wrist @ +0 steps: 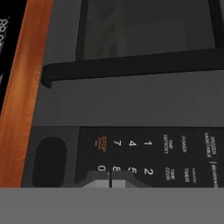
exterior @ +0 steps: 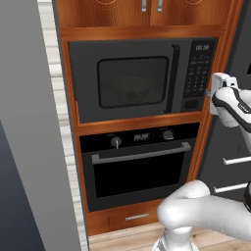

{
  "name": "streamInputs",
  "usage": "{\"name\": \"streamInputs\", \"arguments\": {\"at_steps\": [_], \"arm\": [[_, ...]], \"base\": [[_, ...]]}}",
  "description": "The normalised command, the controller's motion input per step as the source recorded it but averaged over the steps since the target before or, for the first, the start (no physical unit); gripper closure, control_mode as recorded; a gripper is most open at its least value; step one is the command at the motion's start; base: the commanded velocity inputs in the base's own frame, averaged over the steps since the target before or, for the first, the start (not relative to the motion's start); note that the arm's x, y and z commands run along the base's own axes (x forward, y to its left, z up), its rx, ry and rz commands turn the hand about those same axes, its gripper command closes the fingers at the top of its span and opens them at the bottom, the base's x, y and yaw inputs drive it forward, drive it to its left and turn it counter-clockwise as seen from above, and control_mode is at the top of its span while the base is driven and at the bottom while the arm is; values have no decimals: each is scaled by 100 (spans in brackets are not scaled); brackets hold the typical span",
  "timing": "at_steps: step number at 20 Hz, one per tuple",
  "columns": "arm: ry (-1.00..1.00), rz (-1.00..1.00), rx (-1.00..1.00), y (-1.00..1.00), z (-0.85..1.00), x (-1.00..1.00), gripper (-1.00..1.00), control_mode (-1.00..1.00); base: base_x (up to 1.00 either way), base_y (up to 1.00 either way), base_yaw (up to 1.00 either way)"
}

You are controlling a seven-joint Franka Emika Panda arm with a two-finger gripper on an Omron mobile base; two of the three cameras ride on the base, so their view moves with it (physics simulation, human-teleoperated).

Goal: Pick the eggplant from the sink and place it in the bowl. Then pick the bowl and place it in the microwave. Then close the microwave door and press the start button.

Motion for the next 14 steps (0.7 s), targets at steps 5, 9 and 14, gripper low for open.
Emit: {"name": "streamInputs", "arguments": {"at_steps": [5, 9, 14], "arm": [[-4, 0, 4, -35, -9, 30, 100, -100], [-4, 0, 0, -16, -11, 47, 100, -100], [-1, 0, 0, 0, -6, 58, 100, -100]], "base": [[0, 0, 0], [0, 0, 0], [0, 0, 0]]}}
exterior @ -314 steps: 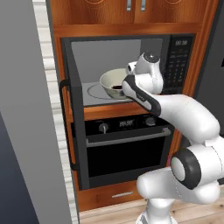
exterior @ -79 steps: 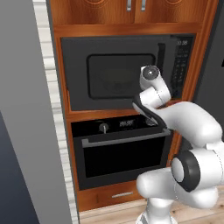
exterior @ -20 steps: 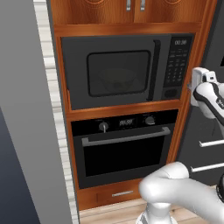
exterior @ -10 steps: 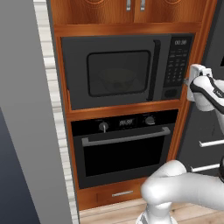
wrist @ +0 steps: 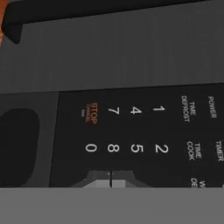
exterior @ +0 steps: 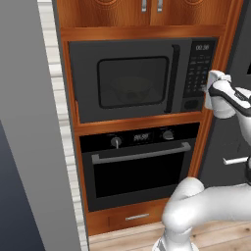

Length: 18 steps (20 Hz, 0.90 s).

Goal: Pick the eggplant from the sink and place it in the bowl. Then pick the bowl and place it in the microwave. Then close the microwave door and press the start button.

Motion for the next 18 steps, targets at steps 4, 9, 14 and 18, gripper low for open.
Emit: {"name": "streamInputs", "arguments": {"at_steps": [4, 9, 14, 18], "arm": [[-2, 0, 1, -13, -10, 38, 100, -100], [-4, 0, 2, -25, -13, 23, 100, -100], [-2, 0, 0, -8, -26, 16, 100, -100], [-2, 0, 0, -3, -33, 17, 100, -100]], "base": [[0, 0, 0], [0, 0, 0], [0, 0, 0], [0, 0, 0]]}}
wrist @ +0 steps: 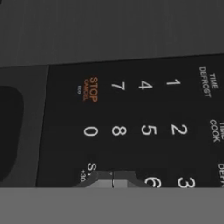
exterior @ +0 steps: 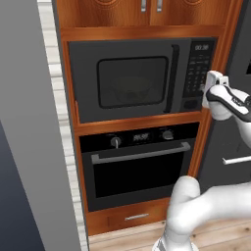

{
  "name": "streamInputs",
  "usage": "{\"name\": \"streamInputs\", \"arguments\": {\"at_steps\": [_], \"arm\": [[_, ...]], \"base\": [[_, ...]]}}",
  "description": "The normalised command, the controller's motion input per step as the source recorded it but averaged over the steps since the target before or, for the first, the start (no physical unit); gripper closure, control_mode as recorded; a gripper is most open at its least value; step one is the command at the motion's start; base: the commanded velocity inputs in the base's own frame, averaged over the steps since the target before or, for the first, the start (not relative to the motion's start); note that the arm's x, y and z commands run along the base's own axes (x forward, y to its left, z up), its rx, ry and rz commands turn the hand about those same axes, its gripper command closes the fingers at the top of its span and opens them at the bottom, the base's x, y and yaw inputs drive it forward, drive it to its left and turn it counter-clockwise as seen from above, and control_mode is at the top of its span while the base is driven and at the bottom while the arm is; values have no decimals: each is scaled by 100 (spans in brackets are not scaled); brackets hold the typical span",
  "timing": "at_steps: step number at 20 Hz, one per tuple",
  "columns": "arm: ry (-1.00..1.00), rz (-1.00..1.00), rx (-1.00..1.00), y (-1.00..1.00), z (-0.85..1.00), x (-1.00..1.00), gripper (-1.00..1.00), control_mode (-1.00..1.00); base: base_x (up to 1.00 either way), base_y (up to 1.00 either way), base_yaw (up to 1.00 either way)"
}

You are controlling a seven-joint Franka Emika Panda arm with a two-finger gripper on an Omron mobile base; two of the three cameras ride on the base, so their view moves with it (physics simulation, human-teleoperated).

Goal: Pick the eggplant from the sink and place it in the bowl. Then pick the bowl and place it in the microwave. Then close the microwave door and press the start button.

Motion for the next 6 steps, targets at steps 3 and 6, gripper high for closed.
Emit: {"name": "streamInputs", "arguments": {"at_steps": [3, 6], "arm": [[0, 0, 0, 0, -46, 39, 100, -100], [0, 0, 0, 0, -54, 48, 100, -100]], "base": [[0, 0, 0], [0, 0, 0]]}}
